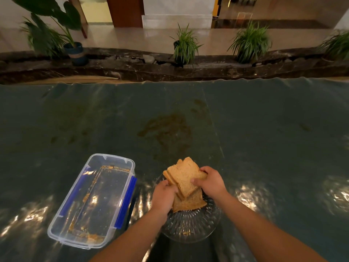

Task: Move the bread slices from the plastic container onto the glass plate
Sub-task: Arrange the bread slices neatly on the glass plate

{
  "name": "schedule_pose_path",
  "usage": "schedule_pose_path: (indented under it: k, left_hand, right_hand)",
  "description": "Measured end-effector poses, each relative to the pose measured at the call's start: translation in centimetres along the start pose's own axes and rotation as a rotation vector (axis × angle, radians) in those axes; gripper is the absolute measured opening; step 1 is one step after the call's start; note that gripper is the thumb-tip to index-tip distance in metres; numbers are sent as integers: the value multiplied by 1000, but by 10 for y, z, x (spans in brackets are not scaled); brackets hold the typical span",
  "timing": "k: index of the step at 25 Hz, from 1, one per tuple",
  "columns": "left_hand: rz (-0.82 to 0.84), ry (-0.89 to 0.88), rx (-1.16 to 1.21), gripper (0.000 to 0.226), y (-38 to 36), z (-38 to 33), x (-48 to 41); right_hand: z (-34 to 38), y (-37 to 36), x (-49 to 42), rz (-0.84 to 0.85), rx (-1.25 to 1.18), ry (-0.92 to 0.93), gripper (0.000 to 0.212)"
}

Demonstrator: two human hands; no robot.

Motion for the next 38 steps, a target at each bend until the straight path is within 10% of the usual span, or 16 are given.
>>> schedule_pose_path:
  k: [23,38]
  left_hand:
    - [114,12,122,29,27,46,19]
    - [-92,28,65,9,18,35,15]
  right_hand:
    - [-27,9,57,-28,-128,-44,35]
    - [-20,17,74,-172,-143,16,11]
Point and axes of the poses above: each hand's wrist, its own x-axis away from the middle knuckle, its own y-axis out of the back of the hand, z = x × y, the point moved 3 cm from there along -x, towards the middle knuckle, and after that the axes turned 11 degrees about -z, right-handed, at the moved point
